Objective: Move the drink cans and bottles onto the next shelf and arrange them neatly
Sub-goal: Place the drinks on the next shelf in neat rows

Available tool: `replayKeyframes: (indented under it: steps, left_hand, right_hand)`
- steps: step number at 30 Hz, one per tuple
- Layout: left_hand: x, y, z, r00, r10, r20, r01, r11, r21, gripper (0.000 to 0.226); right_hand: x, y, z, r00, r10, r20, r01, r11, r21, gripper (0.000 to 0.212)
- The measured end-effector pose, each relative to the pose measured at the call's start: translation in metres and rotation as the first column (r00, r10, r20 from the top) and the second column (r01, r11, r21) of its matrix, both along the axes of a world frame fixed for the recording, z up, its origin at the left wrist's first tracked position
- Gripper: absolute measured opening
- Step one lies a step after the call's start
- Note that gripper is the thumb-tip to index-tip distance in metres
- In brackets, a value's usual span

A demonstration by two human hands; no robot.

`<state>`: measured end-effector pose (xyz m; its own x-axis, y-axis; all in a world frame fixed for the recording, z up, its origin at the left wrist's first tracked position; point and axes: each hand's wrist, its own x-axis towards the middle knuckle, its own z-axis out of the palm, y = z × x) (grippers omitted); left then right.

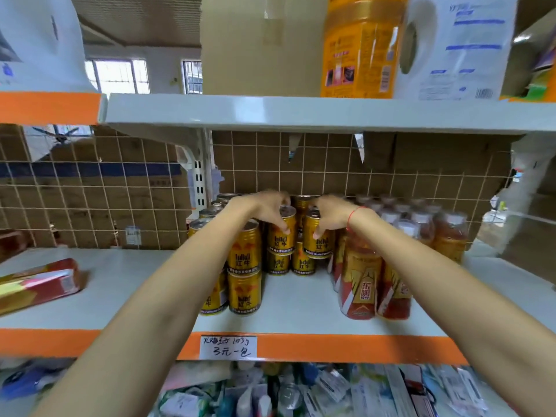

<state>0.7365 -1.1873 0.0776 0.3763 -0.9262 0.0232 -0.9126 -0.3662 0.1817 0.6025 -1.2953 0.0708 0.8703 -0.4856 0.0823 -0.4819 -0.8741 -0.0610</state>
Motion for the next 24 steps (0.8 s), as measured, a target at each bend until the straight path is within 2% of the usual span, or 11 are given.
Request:
replayKeyframes:
  steps: [7,17,24]
  left_hand:
    - [0.015,-0.02,-0.001,1.0,0.028,-0.005,-0.028,0.999,-0.018,0.076]
    - [0.028,-0.033,-0.002,0.997,0.077,-0.001,-0.077,0.997,-0.018,0.081]
    - [0.035,-0.036,-0.004,0.997,0.068,0.024,-0.067,0.997,-0.03,0.075]
  right_hand:
    - [0.019,-0.016,-0.004,0.996,-0.078,0.053,0.074,0.995,0.069,0.064]
    - [0.04,-0.029,-0.003,0.992,-0.108,0.072,0.097,0.985,0.14,0.075]
    - [0.052,-0.034,-0.007,0.993,-0.109,0.051,0.101,0.985,0.137,0.083]
